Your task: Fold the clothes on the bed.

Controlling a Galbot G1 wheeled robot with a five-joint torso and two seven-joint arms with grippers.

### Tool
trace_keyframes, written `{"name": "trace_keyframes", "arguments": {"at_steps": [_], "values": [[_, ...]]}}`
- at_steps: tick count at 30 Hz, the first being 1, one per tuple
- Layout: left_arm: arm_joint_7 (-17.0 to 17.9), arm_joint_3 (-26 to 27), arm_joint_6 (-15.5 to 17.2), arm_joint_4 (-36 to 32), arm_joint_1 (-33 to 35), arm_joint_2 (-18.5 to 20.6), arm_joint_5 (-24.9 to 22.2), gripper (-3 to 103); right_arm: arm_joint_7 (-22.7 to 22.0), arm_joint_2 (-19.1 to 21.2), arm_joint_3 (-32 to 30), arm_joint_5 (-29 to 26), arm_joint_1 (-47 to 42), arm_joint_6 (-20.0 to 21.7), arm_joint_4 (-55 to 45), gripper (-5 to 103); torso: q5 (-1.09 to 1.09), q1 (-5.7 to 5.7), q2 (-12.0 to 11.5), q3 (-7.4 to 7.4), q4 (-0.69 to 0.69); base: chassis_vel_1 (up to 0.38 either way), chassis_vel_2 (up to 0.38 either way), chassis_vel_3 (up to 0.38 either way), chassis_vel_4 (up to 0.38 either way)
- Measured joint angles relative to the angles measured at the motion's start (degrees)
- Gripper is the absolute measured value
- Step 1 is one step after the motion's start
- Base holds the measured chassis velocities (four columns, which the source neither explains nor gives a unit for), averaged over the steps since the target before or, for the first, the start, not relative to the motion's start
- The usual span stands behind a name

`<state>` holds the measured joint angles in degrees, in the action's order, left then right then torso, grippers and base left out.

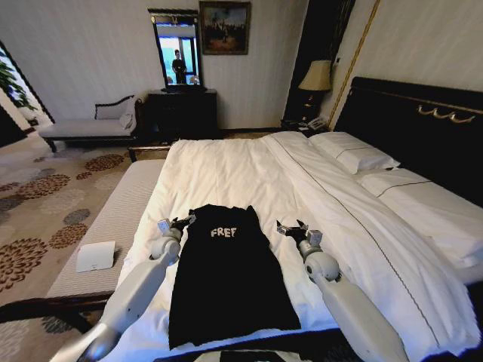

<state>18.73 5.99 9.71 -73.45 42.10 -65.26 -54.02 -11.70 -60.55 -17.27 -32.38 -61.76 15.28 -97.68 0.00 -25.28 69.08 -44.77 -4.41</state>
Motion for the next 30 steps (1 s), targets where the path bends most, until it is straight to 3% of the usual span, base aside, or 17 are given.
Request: {"name": "trace_keyframes", "arguments": {"at_steps": [2,4,11,14,17,24,27,30], "values": [[-1.6,-1.0,-0.6,6.0,-2.8,-1.5,0.9,102,-0.1,0.3,-0.1,0.1,-0.3,0.1,-0.1,100,0.00,0.00,0.0,0.00,-0.01,0.000,0.000,0.000,0.000],[-3.5,-1.6,-1.4,11.7,-5.9,-3.5,2.2,98,-0.2,0.3,-0.6,0.1,-0.6,0.3,-0.5,100,0.00,-0.01,0.0,0.00,-0.01,0.000,0.000,0.000,0.000],[-7.3,-1.9,-2.4,18.8,-9.9,-6.7,3.9,92,-0.3,0.7,-1.3,0.4,-1.0,0.3,-0.6,100,0.00,0.00,0.0,0.01,-0.03,0.000,0.000,0.000,0.000],[-9.6,-2.2,-3.1,23.2,-12.3,-9.0,4.9,78,-0.5,0.2,-1.4,0.4,-0.5,0.4,-0.6,100,0.01,0.00,0.0,0.00,-0.01,0.000,0.000,0.000,0.000],[-9.7,-2.3,-3.1,25.0,-13.3,-10.3,5.0,72,-0.5,0.1,-1.4,0.4,-0.5,0.4,-0.8,100,0.00,0.00,0.0,0.00,-0.01,0.000,0.000,0.000,0.000],[-9.9,-1.5,-3.3,29.0,-14.7,-12.2,4.7,70,-0.5,-0.1,-1.8,0.6,-1.0,0.4,-0.8,100,0.00,0.01,0.0,0.01,-0.02,0.000,0.000,0.000,0.000],[-10.2,-1.2,-3.7,30.0,-15.1,-12.2,4.7,64,-0.5,-0.1,-1.9,0.6,-1.1,0.4,-0.8,100,0.00,0.01,0.0,0.01,-0.01,0.000,0.000,0.000,0.000],[-10.3,-0.9,-4.2,30.9,-15.7,-11.8,4.5,48,-0.4,-0.1,-1.9,0.7,-1.1,0.4,-0.8,100,0.00,0.01,0.0,0.01,-0.01,0.000,0.000,0.000,0.000]]}}
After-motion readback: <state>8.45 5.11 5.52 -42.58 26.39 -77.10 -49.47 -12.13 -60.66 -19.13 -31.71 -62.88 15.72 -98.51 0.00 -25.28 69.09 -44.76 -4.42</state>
